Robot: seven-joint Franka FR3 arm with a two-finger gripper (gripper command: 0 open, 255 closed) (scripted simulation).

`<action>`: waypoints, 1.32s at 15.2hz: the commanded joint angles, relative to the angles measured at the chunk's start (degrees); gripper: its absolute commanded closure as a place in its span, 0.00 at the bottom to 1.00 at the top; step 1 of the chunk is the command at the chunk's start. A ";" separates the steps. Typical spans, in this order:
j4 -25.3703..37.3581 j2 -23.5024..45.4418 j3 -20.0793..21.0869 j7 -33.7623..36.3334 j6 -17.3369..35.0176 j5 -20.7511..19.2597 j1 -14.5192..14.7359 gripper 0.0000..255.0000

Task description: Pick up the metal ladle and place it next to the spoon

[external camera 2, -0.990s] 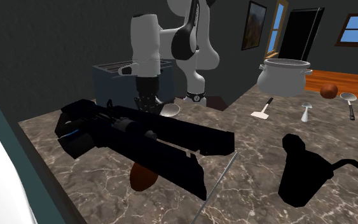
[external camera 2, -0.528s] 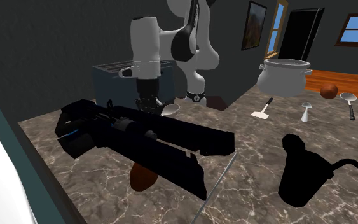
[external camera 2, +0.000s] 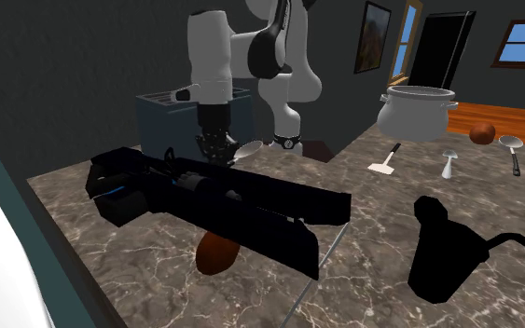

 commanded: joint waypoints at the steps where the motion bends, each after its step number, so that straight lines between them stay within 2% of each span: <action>1: 0.51 -1.21 0.05 0.56 -1.67 -0.59 -0.06 1.00; 13: 5.55 -5.72 0.48 2.38 -11.03 -2.48 -0.29 1.00; 20: 0.46 -10.32 7.08 13.31 -10.12 -3.59 3.38 1.00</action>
